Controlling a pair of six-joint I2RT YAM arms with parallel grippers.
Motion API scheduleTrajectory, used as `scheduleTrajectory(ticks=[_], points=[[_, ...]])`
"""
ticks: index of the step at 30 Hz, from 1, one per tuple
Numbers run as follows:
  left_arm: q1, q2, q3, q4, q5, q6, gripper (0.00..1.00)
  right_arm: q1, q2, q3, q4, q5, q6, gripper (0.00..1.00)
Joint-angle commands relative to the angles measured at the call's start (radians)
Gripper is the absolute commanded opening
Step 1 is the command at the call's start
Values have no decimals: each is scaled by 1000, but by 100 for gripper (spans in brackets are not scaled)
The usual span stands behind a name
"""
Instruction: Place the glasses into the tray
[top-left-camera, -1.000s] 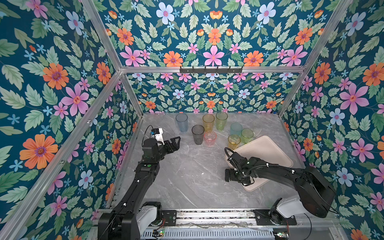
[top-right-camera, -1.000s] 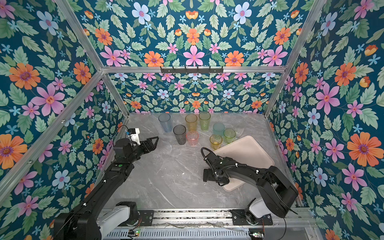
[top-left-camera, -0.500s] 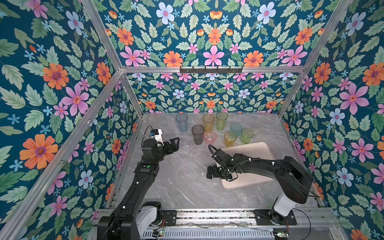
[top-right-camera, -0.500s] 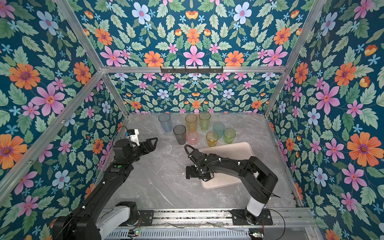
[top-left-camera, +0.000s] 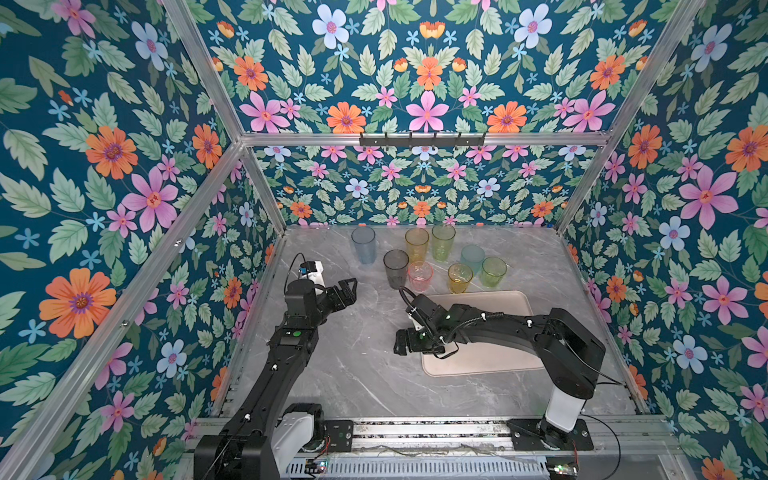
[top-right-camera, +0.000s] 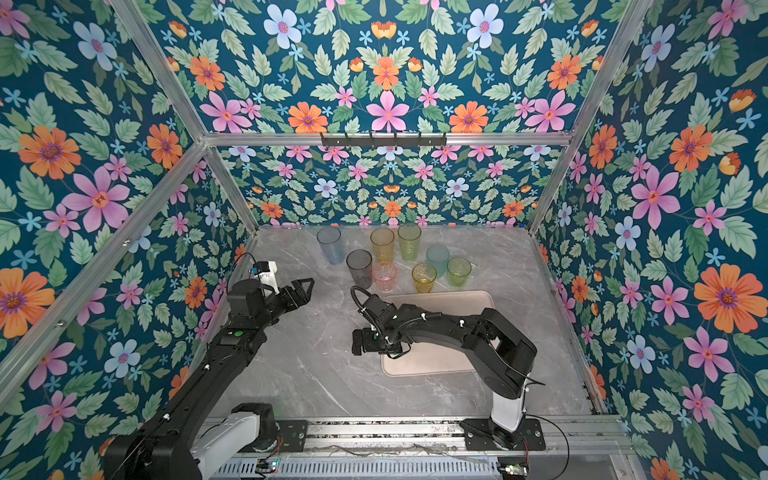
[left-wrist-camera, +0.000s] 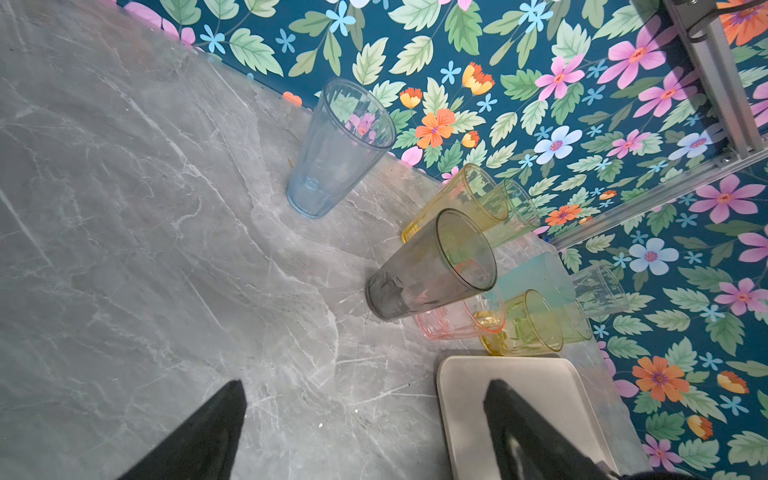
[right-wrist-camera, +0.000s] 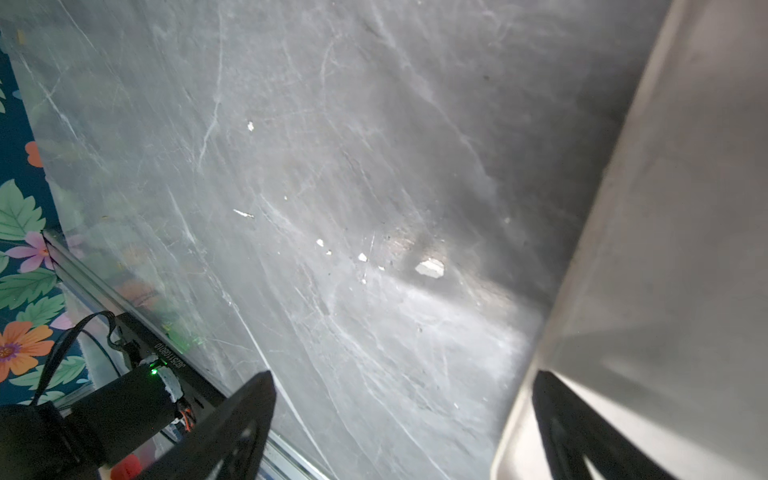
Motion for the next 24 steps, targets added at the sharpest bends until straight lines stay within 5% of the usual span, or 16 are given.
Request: scheduleTrajectory(ticks=[1,9,24], points=[[1,8,-2,-11,-13,21,92,26,11,17,30,-11,18,97],[-34,55,57,-119,-141,62,85,43,-26,34,33,-7,19,97],[-444,320,173,-150,-281,-60,81,20,-413,14,-102,233,-45,97]])
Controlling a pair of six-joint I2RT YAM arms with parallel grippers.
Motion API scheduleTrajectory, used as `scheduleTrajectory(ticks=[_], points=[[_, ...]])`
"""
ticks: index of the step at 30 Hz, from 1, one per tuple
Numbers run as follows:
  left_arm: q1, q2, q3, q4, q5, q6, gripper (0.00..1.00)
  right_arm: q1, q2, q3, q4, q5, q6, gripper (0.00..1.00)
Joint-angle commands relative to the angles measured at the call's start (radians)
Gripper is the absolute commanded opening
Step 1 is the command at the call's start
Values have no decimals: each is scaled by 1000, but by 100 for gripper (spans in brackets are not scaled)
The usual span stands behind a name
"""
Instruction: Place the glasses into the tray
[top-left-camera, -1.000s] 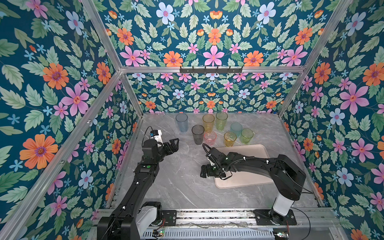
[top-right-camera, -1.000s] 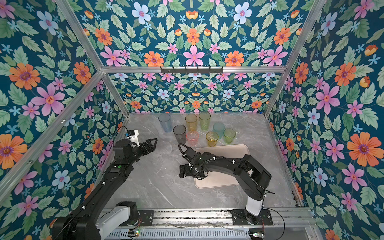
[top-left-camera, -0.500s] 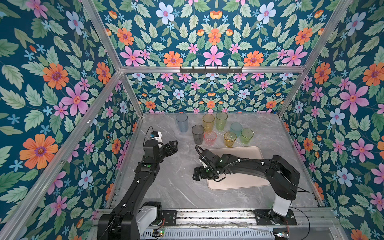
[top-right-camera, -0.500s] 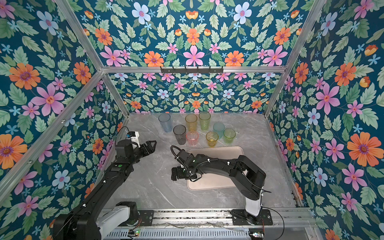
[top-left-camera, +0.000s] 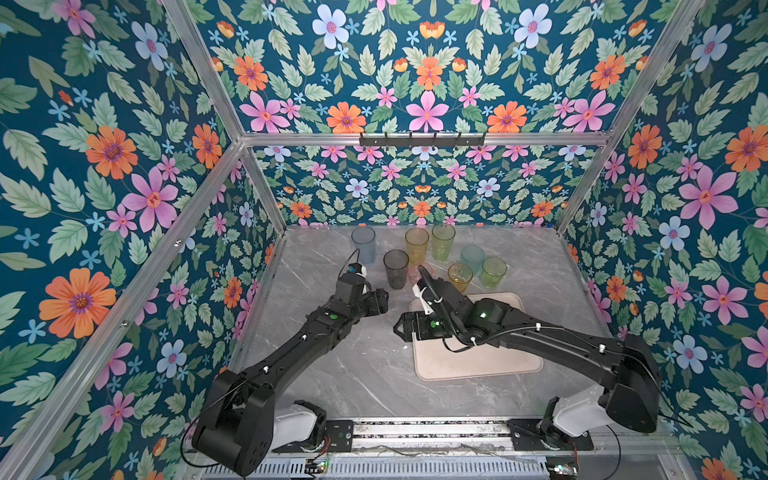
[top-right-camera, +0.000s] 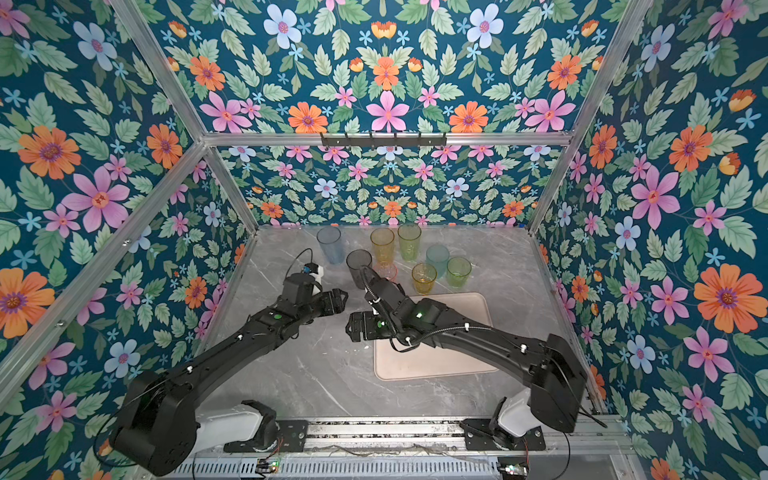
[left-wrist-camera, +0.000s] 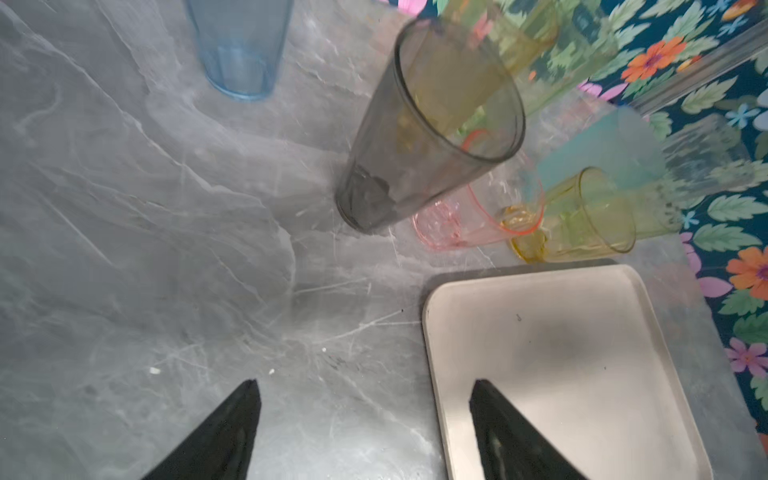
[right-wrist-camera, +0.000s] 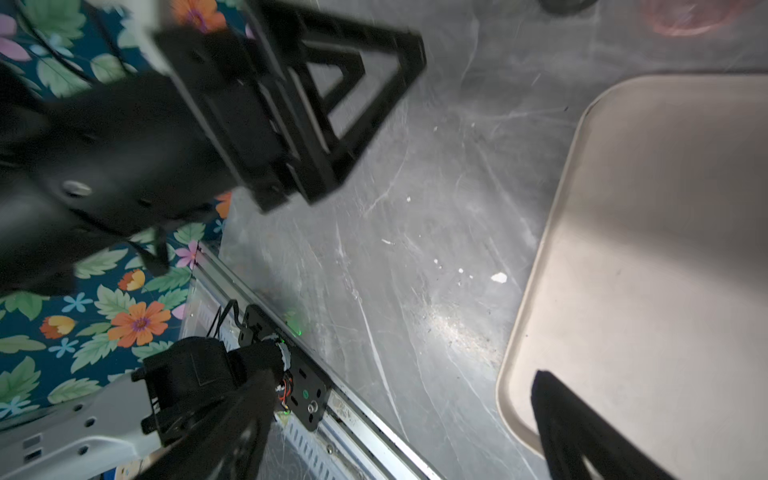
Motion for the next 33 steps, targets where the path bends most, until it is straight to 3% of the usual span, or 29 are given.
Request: scheduleTrajectory(ticks=[1,8,11,14,23,33], points=[[-71,59,41,-19,-28,-56,81,-13,-75,-25,-33,103,-6,97],[-234,162,99,-72,-107,-89,80,-114,-241,-85,-54,168,-4,97],[-277,216,137,-101,-102,-88,67,-145,-272,-90,-63,191,-16,97],[-292,263,176,-157,-100,-80,51,-149,-285,-79,-74,238,-37,99],[-330,342,211,-188,-56,-142,48,-167,-270,-65,-55,244,-56,99],[-346,406,228,-217,-58,-152,32,-167,-237,-70,-41,196,-46,99]])
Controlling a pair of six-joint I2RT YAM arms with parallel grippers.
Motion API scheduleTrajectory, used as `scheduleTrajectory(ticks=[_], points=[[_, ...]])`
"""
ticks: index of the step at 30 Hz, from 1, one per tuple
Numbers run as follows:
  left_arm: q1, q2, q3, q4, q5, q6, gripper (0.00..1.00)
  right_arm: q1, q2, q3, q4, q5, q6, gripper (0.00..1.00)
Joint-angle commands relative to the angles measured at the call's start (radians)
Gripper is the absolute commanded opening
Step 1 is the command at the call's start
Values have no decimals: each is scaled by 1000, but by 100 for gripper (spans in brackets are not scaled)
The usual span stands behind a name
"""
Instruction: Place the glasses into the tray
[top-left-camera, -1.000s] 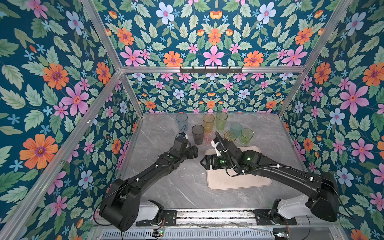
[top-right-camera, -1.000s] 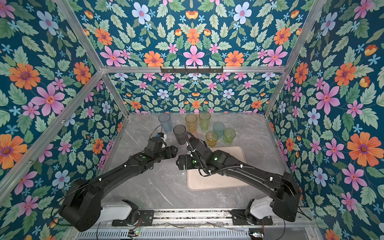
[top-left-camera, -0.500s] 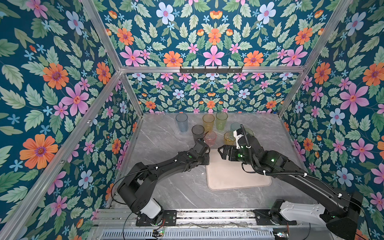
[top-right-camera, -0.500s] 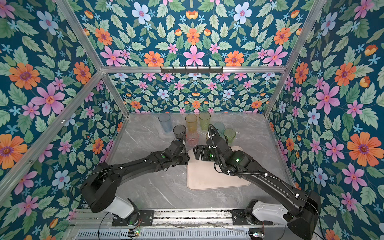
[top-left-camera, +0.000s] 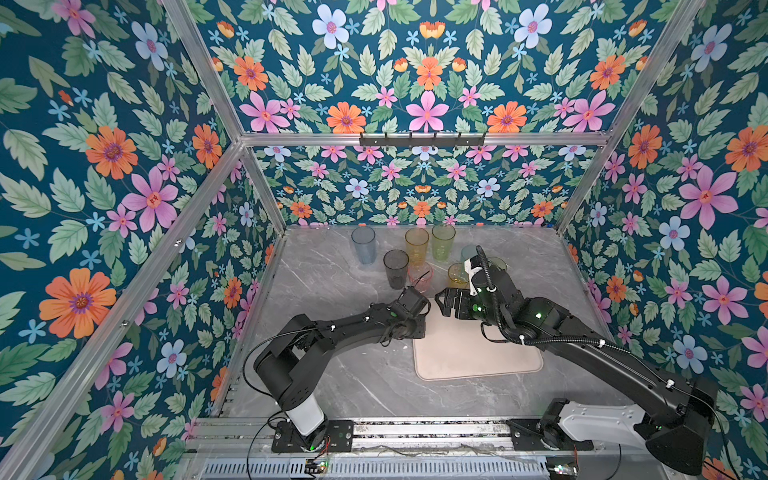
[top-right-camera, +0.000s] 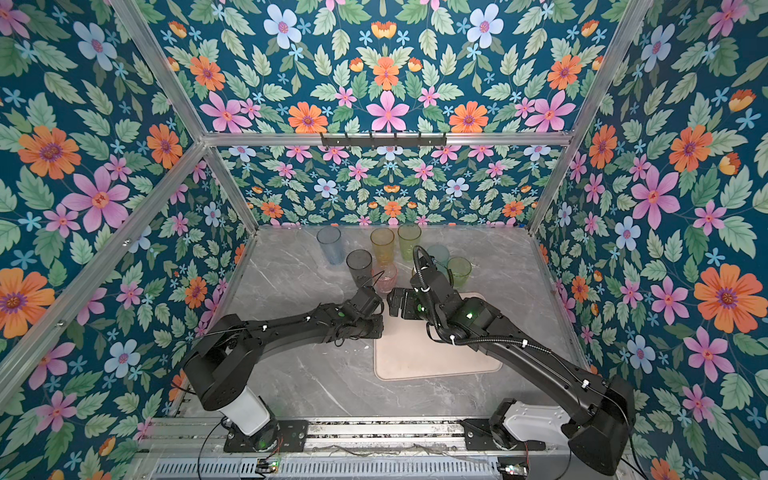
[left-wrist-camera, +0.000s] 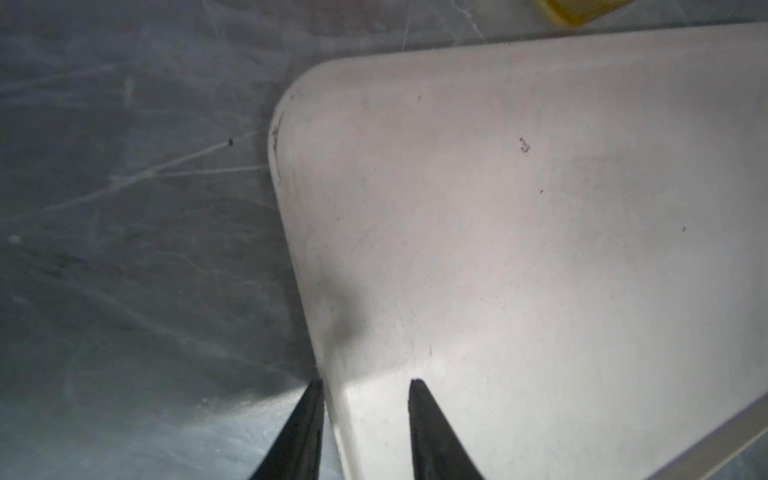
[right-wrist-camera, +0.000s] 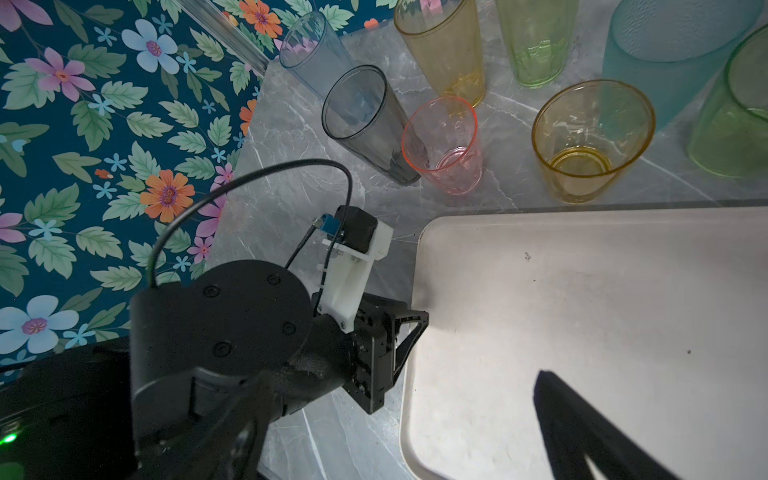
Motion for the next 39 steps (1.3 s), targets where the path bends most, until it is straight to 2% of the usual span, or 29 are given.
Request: scheduleTrajectory(ticks=[1,20,39], points=[[1,12,3,-32,-3,3,31,1,1,2,17,-7,5,99],[22,20,-16,-79,-10,55,26,1,32,2,41,-38,8,99],[176,-92,-127,-159,-34,164,16,1,28,-21,48,-56,23,99]])
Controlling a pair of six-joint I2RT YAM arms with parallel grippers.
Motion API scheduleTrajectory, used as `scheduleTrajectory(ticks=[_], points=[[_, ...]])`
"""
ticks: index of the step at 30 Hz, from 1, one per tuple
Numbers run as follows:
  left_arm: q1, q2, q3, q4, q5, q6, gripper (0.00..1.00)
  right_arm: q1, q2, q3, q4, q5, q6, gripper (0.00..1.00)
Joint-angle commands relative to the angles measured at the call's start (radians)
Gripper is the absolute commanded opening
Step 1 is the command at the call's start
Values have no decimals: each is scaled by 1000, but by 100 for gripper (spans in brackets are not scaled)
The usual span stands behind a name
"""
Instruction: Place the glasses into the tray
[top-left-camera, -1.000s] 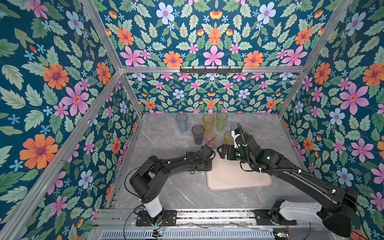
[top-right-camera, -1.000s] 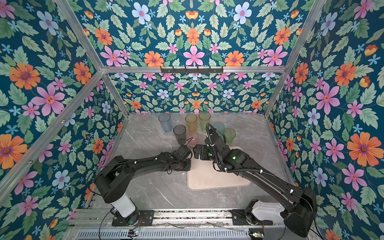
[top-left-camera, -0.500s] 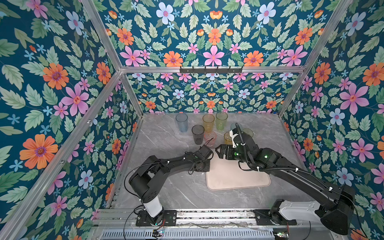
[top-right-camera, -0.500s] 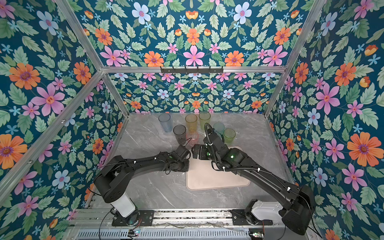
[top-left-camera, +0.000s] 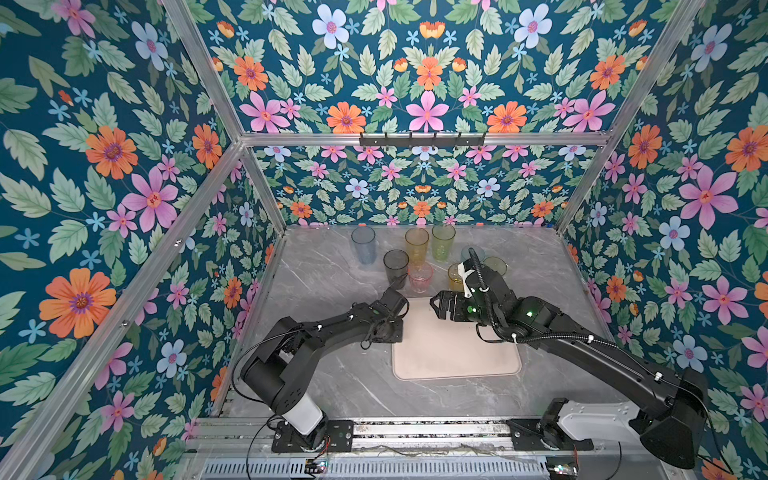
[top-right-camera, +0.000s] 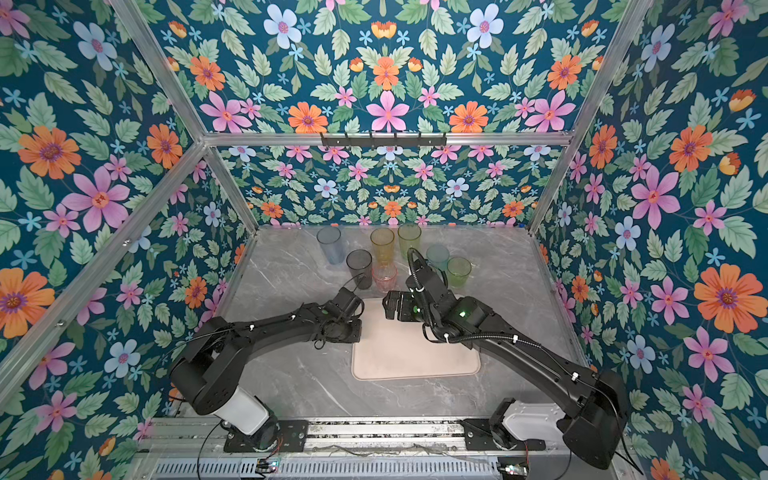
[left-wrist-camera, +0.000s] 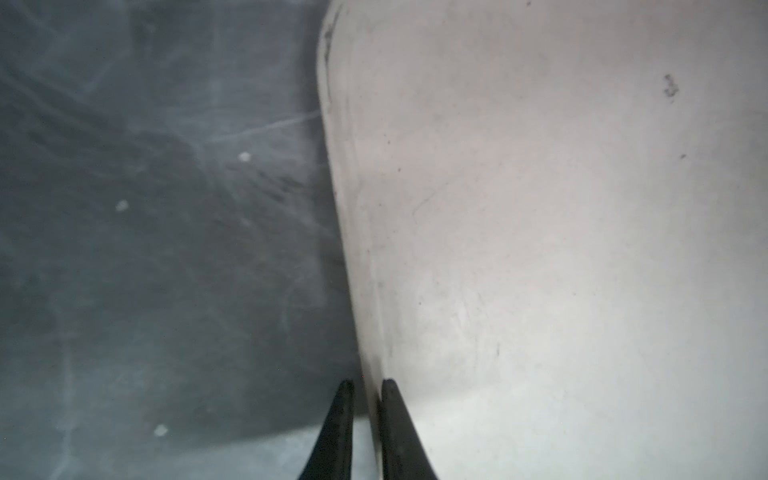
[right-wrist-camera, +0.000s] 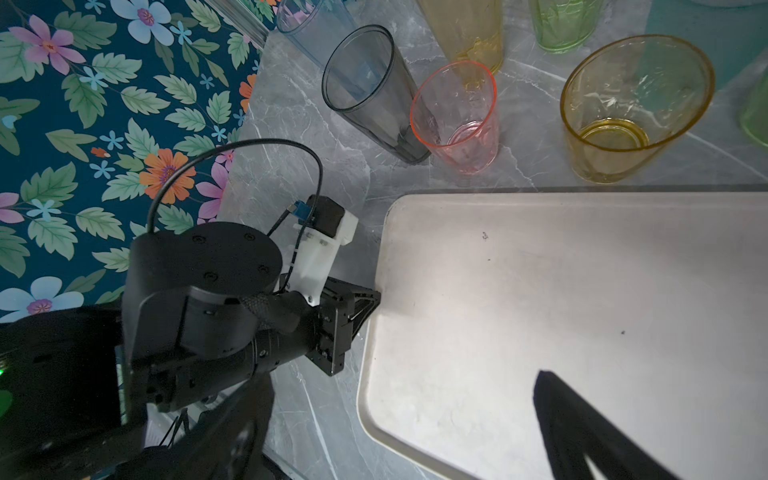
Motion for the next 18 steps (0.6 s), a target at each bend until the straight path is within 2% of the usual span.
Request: scheduleTrajectory(ticks=[1,9,18], points=[[26,-19,-19,-40,-27,38,16,1,-9,-5,18,2,16,99],[102,-47,-32,-39,-60,147,14,1,-19,-23,24,12,17,99],[104,-31,-44,-6,-31,215,9,1,-26,-30,15,28,17,99]])
